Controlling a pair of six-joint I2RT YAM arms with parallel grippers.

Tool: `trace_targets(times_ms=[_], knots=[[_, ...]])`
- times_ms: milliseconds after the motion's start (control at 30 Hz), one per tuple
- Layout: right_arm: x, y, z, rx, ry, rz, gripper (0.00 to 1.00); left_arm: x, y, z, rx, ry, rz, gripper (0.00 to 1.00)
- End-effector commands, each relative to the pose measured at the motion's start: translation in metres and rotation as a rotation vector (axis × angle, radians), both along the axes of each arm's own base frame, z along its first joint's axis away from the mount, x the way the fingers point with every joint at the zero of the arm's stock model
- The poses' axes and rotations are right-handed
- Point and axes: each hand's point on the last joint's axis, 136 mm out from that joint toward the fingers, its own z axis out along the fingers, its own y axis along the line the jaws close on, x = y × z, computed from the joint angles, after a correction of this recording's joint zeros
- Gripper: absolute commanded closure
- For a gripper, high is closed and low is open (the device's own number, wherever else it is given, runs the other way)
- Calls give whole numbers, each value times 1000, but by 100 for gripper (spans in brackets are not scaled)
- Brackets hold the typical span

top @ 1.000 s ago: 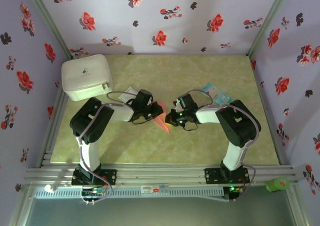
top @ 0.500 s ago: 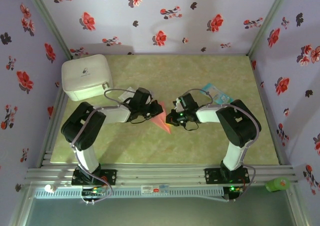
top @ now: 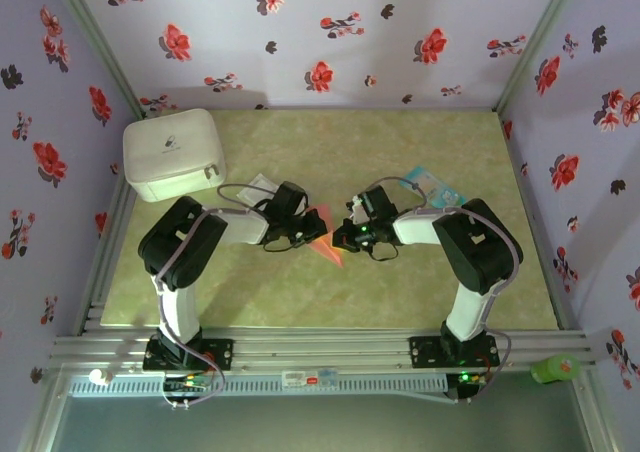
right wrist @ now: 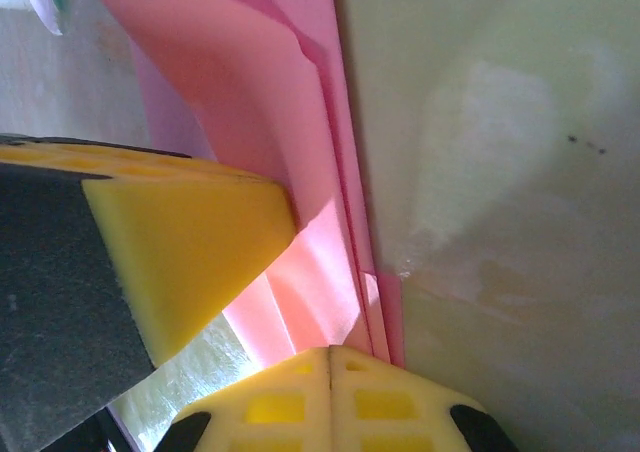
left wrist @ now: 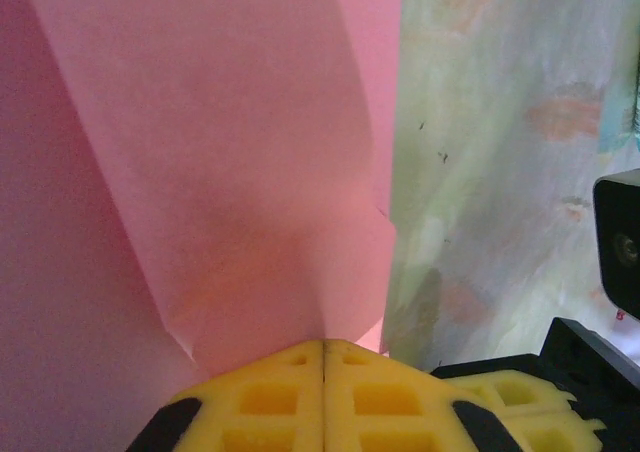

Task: Fold a paper plane with a square sheet of paper (pick it up from the middle)
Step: Fourth fold the wing at the center of the table.

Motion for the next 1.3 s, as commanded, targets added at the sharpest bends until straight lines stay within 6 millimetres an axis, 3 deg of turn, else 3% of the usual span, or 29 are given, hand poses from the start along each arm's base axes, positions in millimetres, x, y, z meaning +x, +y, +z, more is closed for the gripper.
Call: trace_targets(times_ms=[0,967,1267], knots=[[-26,-32,-43,-162,136,-14,99,5,21,-22,121,21,42,93],[-39,-38,-49,-192,151,43,100,79,96,-27,214,21,182,91],[-41,-38,-48,-191,154,60,100,101,97,-13,231,-7,163,90]])
